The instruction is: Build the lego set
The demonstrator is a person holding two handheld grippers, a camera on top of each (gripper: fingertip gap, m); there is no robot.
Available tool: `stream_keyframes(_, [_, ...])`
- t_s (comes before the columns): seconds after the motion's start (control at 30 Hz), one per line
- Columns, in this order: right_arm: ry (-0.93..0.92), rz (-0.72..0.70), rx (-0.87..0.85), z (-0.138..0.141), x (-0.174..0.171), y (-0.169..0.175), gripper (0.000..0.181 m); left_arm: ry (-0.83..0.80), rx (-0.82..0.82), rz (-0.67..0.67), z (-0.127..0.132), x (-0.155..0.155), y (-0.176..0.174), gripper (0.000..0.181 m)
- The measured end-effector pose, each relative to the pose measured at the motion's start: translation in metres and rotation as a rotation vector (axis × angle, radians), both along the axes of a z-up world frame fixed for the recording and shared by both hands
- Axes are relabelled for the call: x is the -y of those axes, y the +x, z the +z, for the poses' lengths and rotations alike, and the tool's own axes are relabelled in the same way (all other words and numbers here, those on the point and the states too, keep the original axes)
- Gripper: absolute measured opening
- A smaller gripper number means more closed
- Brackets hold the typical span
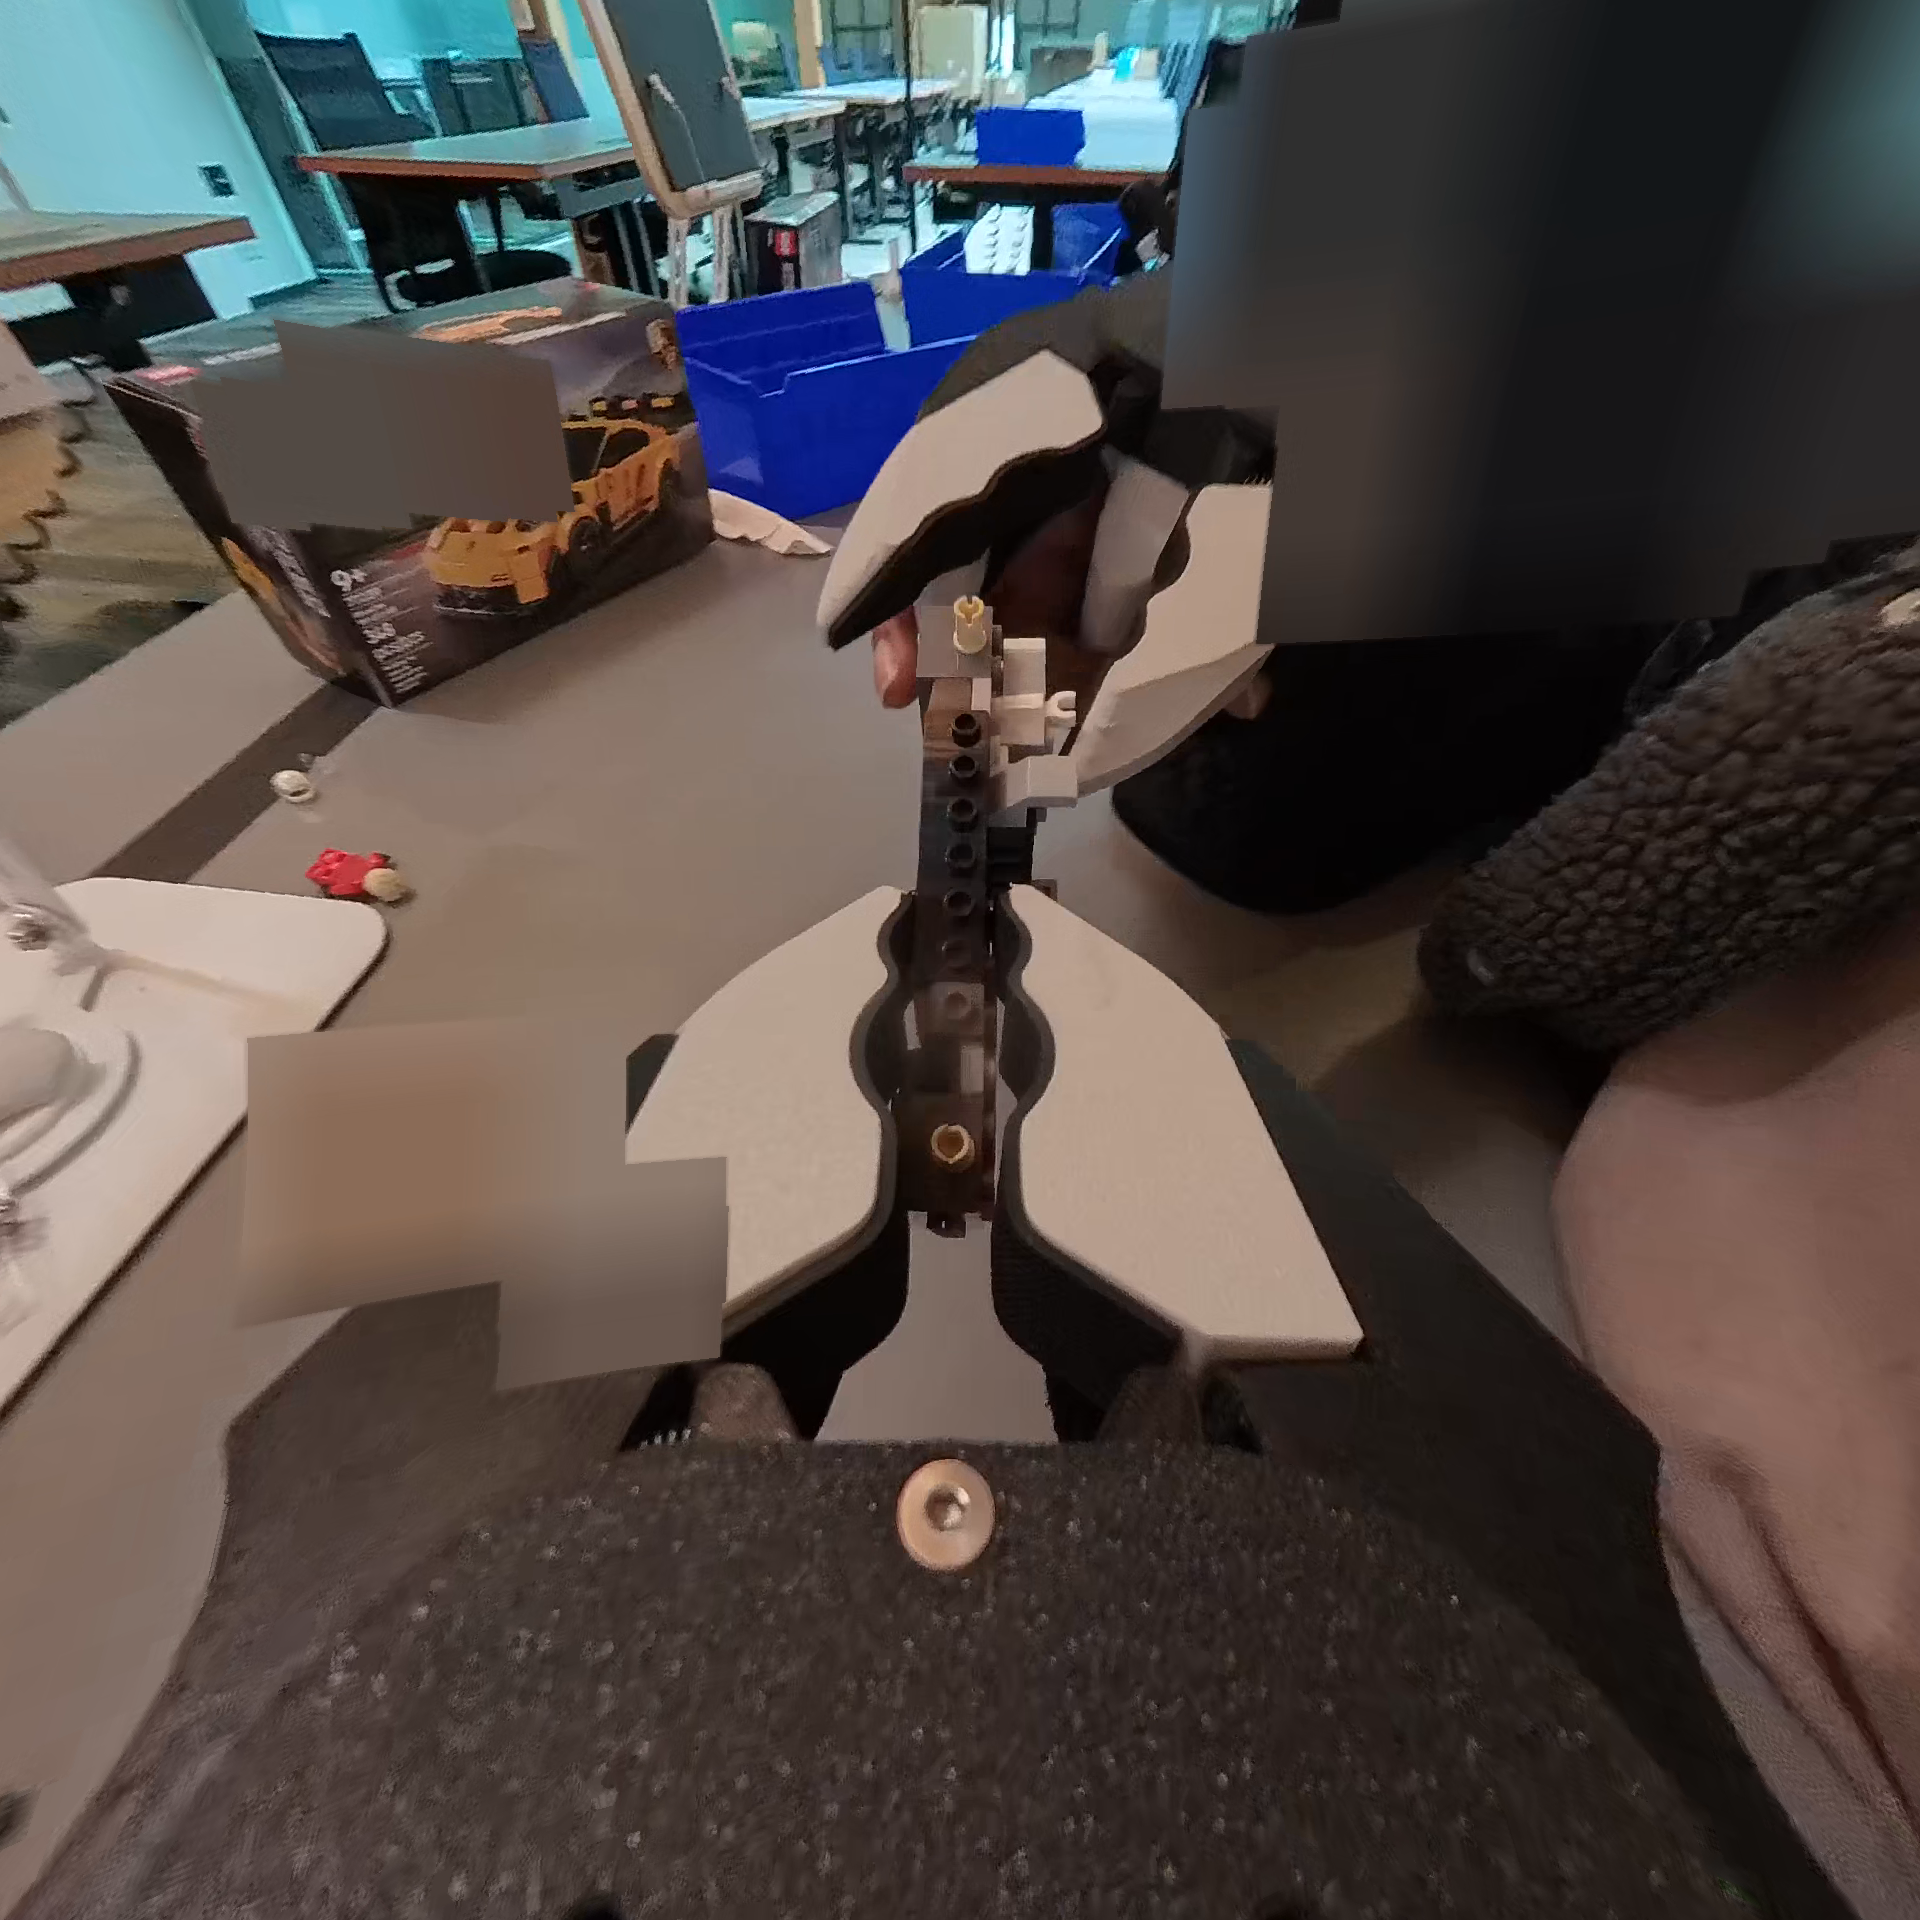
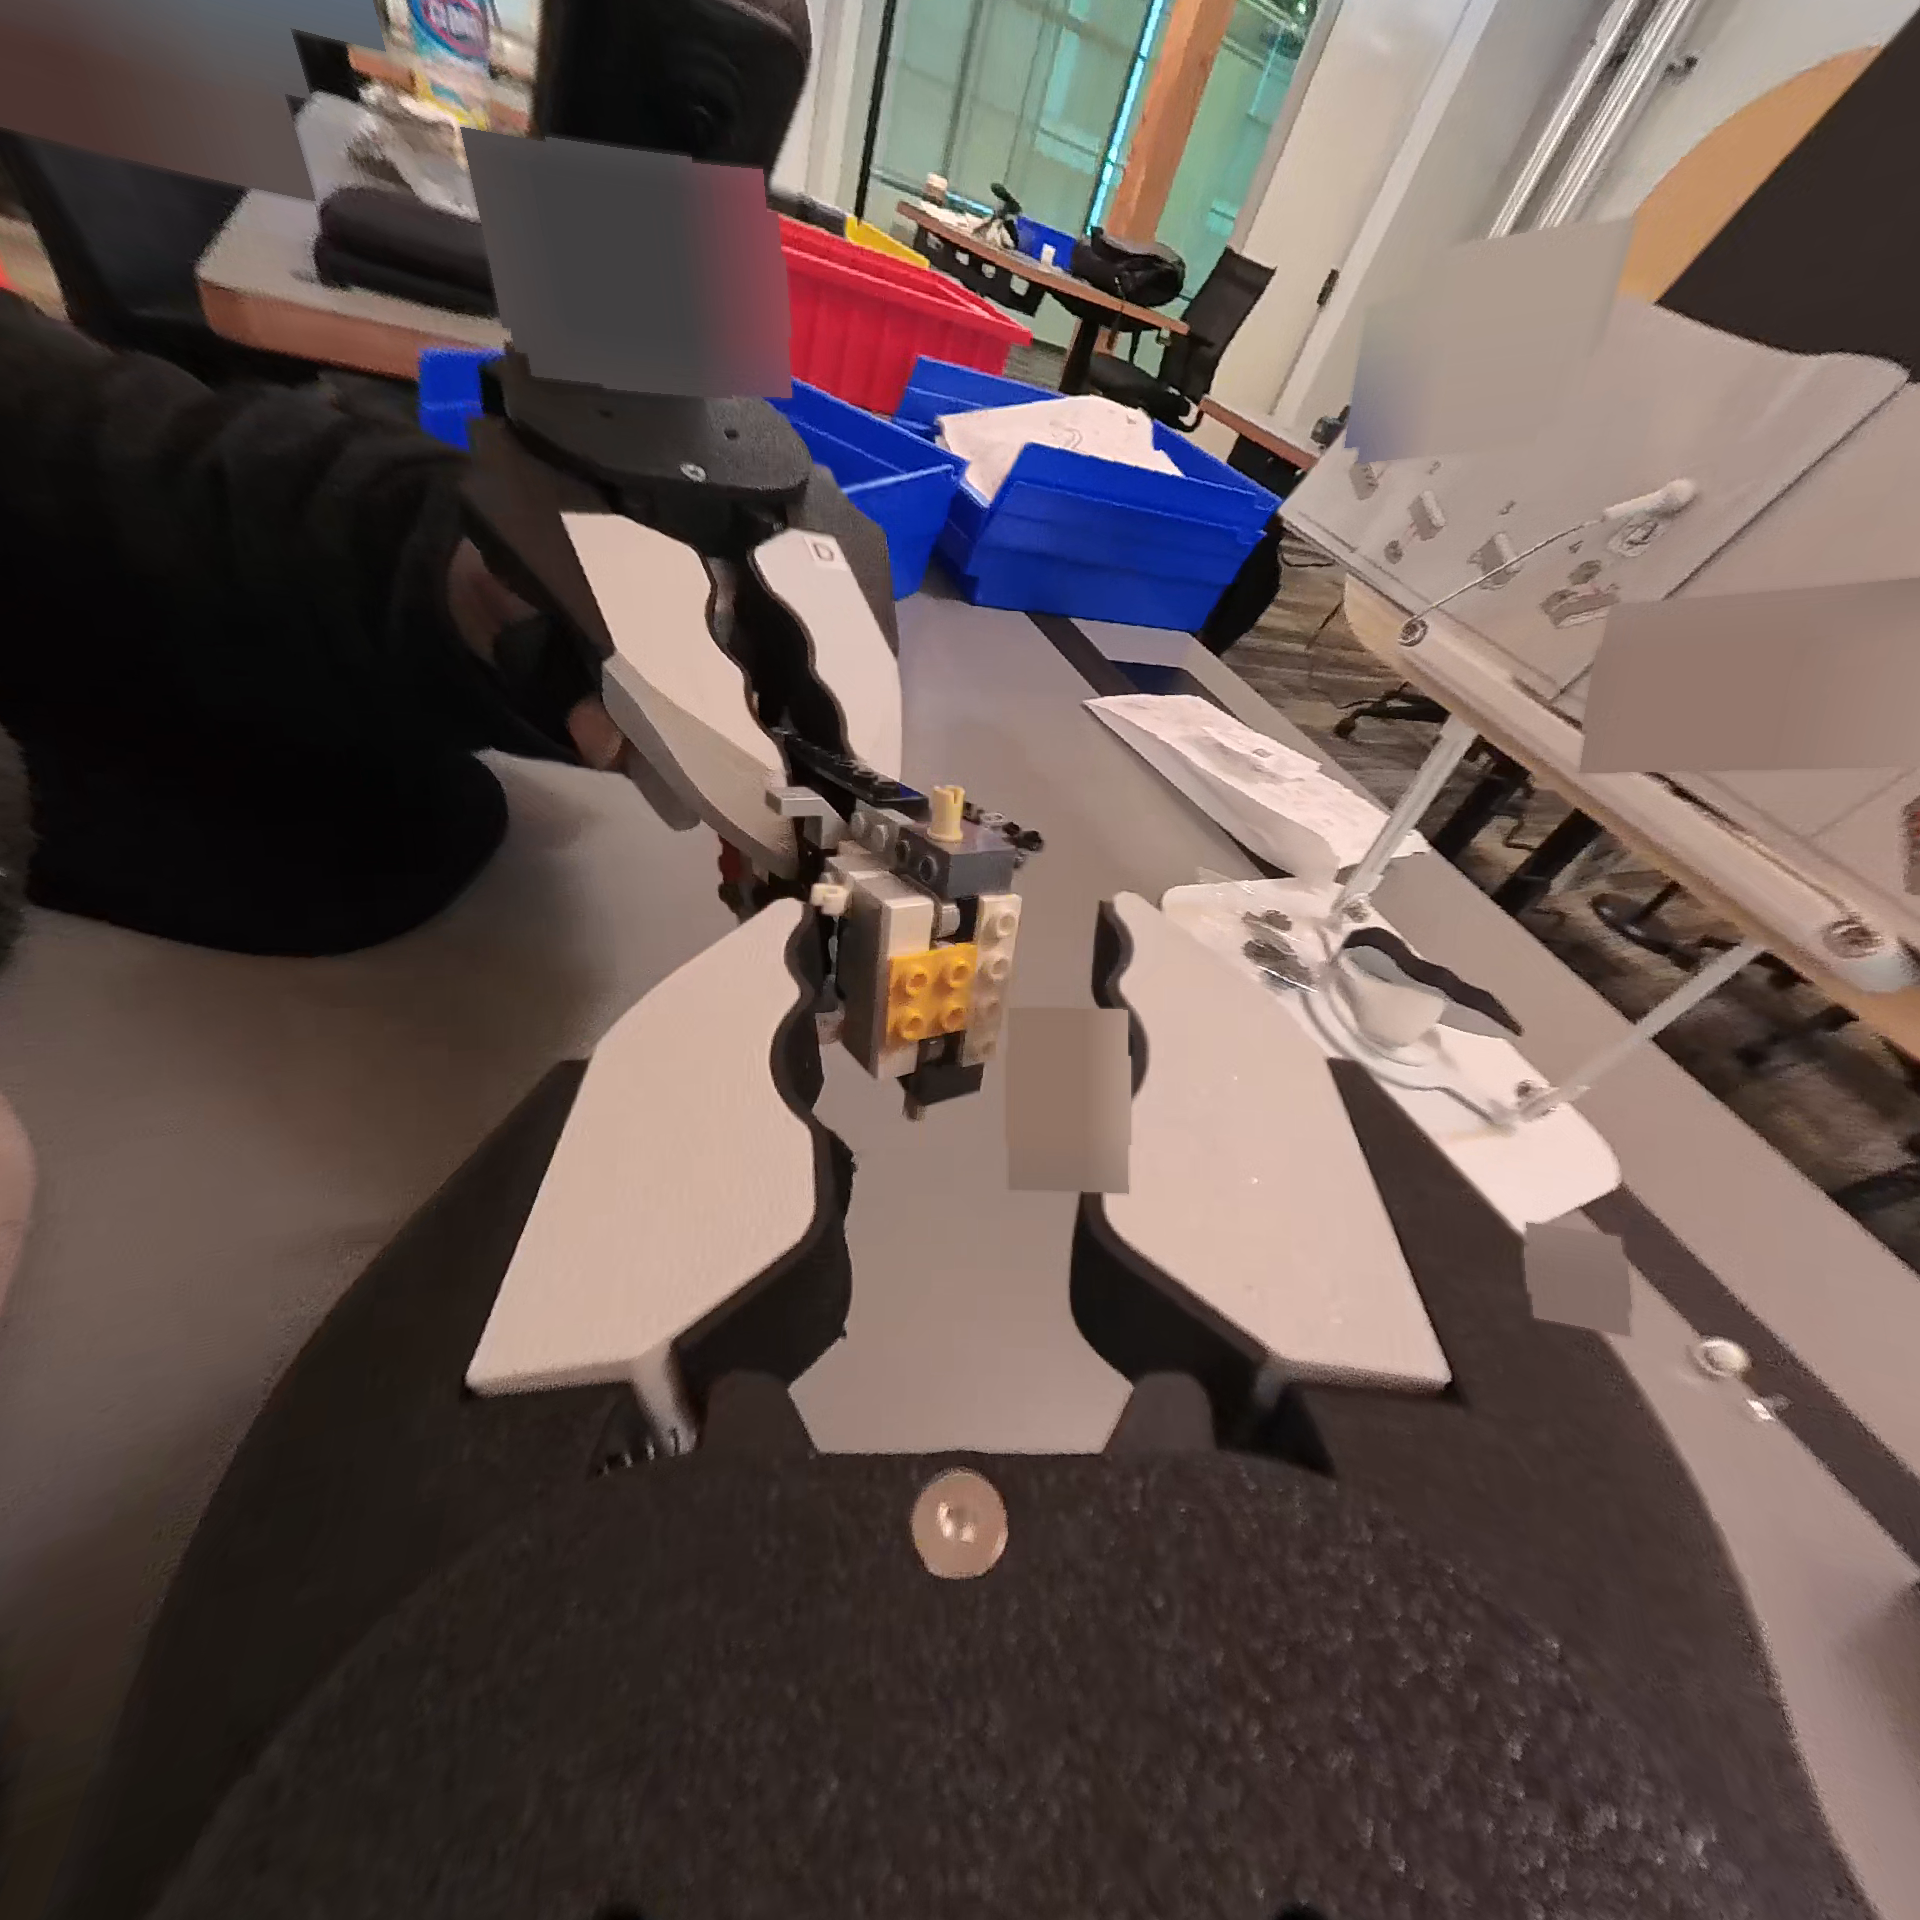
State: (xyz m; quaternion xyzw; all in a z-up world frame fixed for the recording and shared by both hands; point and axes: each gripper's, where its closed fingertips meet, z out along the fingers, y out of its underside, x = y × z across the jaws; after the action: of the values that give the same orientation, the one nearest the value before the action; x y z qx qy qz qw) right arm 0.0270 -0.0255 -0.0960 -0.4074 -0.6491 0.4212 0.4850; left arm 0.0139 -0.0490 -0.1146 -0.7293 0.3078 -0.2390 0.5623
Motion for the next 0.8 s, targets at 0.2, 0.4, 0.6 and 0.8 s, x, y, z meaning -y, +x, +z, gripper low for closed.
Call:
stream_keyframes(0.2, [0.135, -0.025, 0.016, 0.002, 0.002, 0.004, 0.05, 0.058, -0.287, 0.096, -0.011, -0.004, -0.005, 0.014])
stream_keyframes(0.4, [0.379, -0.061, 0.157, -0.02, 0.008, -0.003, 0.049, 0.012, -0.391, 0.126, -0.019, -0.005, -0.005, 0.014])
stream_keyframes(0.6, [0.544, -0.054, 0.334, -0.037, 0.007, -0.011, 0.046, -0.112, -0.469, 0.112, -0.028, -0.003, -0.008, 0.014])
stream_keyframes(0.8, [0.559, -0.035, 0.322, -0.039, 0.012, -0.017, 0.036, -0.24, -0.5, 0.14, -0.032, -0.001, -0.01, 0.013])
